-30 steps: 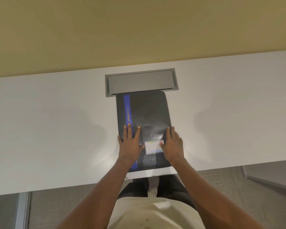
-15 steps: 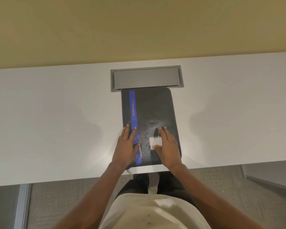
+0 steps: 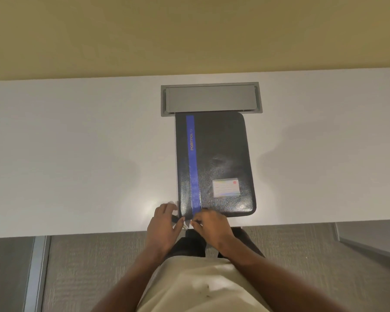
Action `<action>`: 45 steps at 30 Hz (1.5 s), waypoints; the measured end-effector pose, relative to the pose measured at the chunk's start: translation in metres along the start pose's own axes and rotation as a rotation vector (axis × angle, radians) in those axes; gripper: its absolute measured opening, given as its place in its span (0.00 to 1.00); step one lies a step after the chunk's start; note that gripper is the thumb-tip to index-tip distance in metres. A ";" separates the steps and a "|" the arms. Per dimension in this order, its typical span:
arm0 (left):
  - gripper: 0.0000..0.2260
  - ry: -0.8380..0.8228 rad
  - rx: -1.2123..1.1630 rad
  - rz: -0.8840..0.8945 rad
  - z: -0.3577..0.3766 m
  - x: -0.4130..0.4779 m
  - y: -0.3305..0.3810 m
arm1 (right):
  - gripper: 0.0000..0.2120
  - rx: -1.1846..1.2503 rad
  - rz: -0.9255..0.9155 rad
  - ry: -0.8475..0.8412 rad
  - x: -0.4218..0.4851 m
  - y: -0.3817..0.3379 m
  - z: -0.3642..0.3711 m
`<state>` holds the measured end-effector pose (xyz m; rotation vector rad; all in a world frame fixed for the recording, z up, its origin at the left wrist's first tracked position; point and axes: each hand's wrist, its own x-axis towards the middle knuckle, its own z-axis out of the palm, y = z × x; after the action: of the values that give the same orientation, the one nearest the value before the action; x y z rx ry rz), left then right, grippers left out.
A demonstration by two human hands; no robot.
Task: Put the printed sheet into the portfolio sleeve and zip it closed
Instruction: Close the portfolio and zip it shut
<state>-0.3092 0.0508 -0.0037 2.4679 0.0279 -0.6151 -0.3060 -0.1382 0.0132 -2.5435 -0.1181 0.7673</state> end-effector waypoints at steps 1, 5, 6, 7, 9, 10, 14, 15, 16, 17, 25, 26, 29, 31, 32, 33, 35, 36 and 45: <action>0.12 -0.009 0.009 -0.010 0.001 -0.002 -0.002 | 0.10 -0.012 0.020 -0.030 0.000 -0.001 0.003; 0.11 -0.062 0.040 -0.060 0.004 -0.007 -0.005 | 0.12 -0.012 0.073 -0.096 0.000 -0.006 0.016; 0.11 -0.069 0.069 -0.071 0.005 -0.007 -0.005 | 0.12 -0.013 0.078 -0.101 0.000 -0.008 0.019; 0.10 -0.065 0.094 -0.078 0.006 -0.007 -0.005 | 0.12 -0.014 0.082 -0.099 0.000 -0.009 0.023; 0.06 -0.032 0.117 -0.078 0.008 -0.007 -0.003 | 0.12 -0.008 0.092 -0.080 -0.001 -0.012 0.027; 0.05 -0.016 0.126 -0.077 0.009 -0.006 -0.002 | 0.12 -0.004 0.099 -0.068 0.000 -0.014 0.029; 0.04 -0.012 0.093 -0.088 0.012 -0.006 -0.004 | 0.12 0.030 0.126 -0.024 0.001 -0.019 0.036; 0.03 -0.010 0.038 -0.089 0.013 -0.005 -0.006 | 0.11 0.041 0.134 -0.019 0.001 -0.020 0.038; 0.03 -0.012 -0.024 -0.090 0.013 -0.005 -0.008 | 0.12 0.053 0.144 -0.014 0.001 -0.021 0.040; 0.03 -0.014 -0.079 -0.086 0.014 -0.005 -0.011 | 0.12 0.069 0.156 -0.008 0.000 -0.021 0.041; 0.04 -0.045 -0.194 -0.031 0.013 -0.002 -0.020 | 0.10 0.233 0.279 0.077 -0.007 -0.027 0.044; 0.04 -0.048 -0.188 -0.025 0.012 -0.002 -0.020 | 0.10 0.225 0.280 0.087 -0.007 -0.028 0.044; 0.03 -0.047 -0.180 -0.017 0.010 -0.004 -0.020 | 0.11 0.061 0.232 0.145 -0.006 -0.033 0.044; 0.03 -0.043 -0.156 -0.013 0.009 -0.005 -0.020 | 0.12 -0.120 0.169 0.111 -0.006 -0.039 0.040; 0.03 -0.040 -0.133 -0.015 0.008 -0.005 -0.020 | 0.14 -0.193 0.149 0.100 -0.005 -0.041 0.039; 0.03 -0.035 -0.112 -0.016 0.007 -0.005 -0.020 | 0.15 -0.258 0.132 0.105 -0.003 -0.041 0.040; 0.03 -0.020 -0.087 -0.013 0.005 -0.003 -0.020 | 0.15 -0.346 0.108 0.141 -0.001 -0.036 0.043; 0.03 -0.014 -0.074 -0.015 0.004 -0.002 -0.020 | 0.15 -0.357 0.099 0.148 -0.001 -0.031 0.043; 0.07 0.040 0.092 0.003 0.001 0.001 -0.020 | 0.15 -0.451 0.161 0.165 -0.029 0.032 0.022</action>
<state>-0.3122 0.0670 -0.0155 2.5681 0.0118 -0.5781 -0.3441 -0.1631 -0.0035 -3.0645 -0.0337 0.6408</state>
